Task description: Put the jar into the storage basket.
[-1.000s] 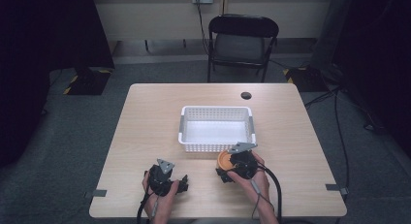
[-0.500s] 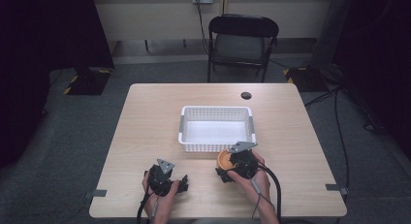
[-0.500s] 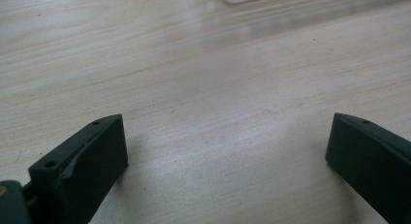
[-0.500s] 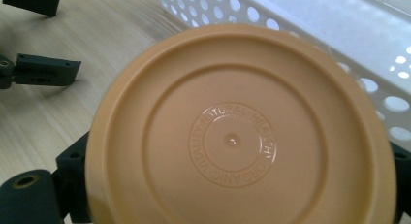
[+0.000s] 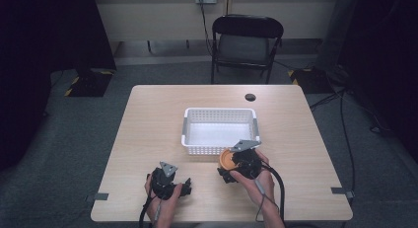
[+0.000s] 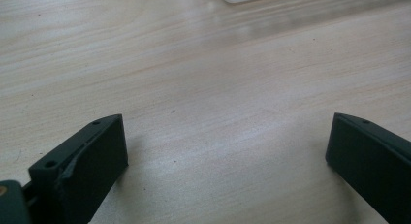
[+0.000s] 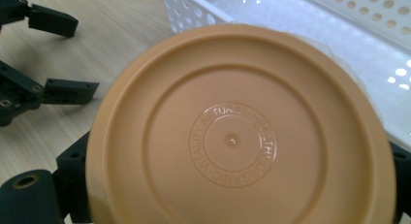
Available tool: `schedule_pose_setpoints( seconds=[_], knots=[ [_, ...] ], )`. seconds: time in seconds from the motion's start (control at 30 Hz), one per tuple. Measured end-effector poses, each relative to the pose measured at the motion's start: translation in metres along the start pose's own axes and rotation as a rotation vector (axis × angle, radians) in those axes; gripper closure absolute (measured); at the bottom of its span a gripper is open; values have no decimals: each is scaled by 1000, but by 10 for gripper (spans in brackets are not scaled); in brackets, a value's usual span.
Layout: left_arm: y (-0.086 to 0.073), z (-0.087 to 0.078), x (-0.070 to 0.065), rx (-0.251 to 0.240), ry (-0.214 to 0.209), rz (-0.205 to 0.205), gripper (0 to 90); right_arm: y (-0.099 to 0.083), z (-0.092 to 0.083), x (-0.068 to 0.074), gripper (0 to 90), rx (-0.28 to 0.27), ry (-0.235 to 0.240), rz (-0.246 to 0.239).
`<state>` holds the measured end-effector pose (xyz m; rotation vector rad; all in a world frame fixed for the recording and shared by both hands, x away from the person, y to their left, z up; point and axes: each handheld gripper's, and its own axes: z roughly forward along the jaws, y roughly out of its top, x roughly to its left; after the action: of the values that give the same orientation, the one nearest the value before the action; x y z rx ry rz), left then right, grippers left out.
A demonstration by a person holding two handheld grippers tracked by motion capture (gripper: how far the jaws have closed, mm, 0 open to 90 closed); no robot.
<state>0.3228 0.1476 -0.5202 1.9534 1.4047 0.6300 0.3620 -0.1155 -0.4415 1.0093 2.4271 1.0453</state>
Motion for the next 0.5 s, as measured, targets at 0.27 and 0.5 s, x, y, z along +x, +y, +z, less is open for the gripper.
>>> schedule_pose_setpoints(
  seconds=[0.27,0.5],
  knots=[
    [0,0,0,0,0,0,8,17,-8,-2,87,-43,4,0],
    [0,0,0,0,0,0,8,33,-15,-5,87,-50,2,-7]
  ],
)
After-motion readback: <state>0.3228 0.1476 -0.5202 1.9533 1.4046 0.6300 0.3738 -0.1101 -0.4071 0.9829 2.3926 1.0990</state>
